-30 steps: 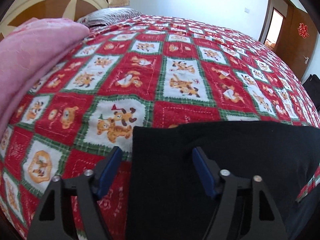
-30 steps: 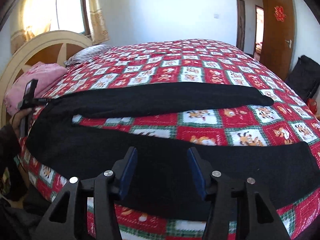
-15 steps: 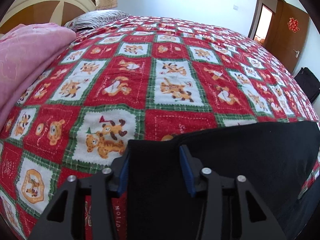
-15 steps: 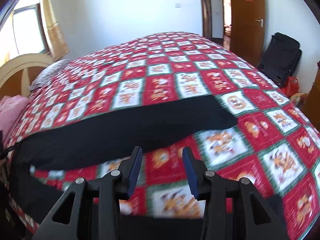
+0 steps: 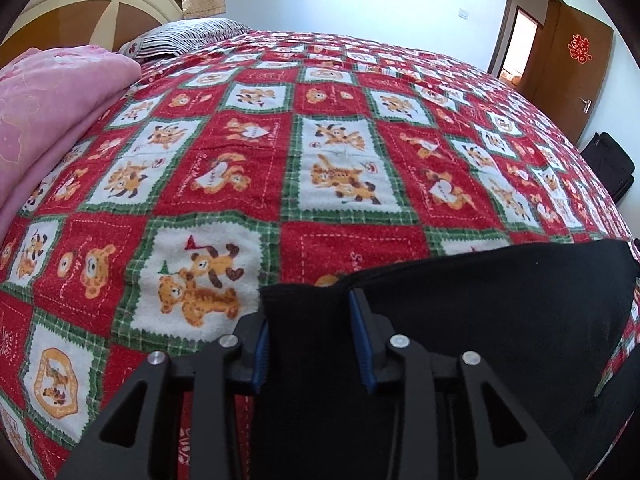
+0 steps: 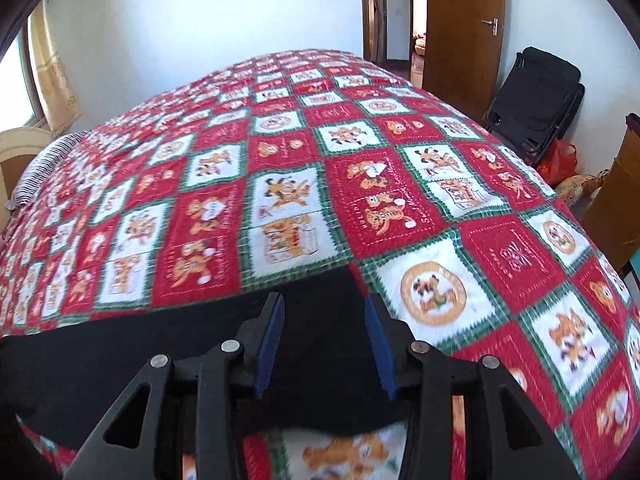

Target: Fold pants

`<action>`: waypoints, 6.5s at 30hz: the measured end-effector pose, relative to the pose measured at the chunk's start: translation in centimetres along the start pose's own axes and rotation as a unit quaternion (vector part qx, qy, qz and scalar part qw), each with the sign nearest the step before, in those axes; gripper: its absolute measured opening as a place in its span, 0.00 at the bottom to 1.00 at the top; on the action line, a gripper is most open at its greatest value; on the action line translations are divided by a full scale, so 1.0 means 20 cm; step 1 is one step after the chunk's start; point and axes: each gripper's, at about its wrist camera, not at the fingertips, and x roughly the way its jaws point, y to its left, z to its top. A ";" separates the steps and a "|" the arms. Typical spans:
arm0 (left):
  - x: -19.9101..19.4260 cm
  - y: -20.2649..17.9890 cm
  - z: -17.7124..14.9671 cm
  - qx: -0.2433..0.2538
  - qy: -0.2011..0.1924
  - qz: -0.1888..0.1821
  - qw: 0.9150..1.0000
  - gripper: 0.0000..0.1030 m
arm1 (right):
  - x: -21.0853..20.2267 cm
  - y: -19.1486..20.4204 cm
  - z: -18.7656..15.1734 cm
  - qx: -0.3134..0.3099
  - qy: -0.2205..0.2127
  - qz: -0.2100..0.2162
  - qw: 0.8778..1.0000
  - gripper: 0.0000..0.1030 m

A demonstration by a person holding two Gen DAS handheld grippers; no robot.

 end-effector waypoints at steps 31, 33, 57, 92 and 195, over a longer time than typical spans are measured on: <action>-0.08 0.02 0.02 0.018 -0.023 -0.052 0.998 0.16 | 0.01 0.02 0.03 -0.037 -0.010 0.044 0.998 0.05; -0.10 0.02 0.03 0.016 -0.036 -0.057 0.998 0.16 | -0.07 0.02 0.03 -0.037 -0.030 0.049 0.998 0.05; -0.59 0.14 -0.23 -0.018 -0.163 -0.148 0.975 0.11 | -0.99 -0.22 -0.50 -0.017 -0.217 0.136 0.966 0.05; -0.68 0.33 -0.95 -0.012 -0.158 -0.123 0.980 0.51 | -1.05 -0.53 -1.21 -0.015 -0.136 0.109 0.985 0.05; -0.79 0.06 -0.81 0.030 -0.209 0.022 0.977 0.95 | -1.03 1.65 -1.55 -0.392 -0.008 0.303 0.869 0.34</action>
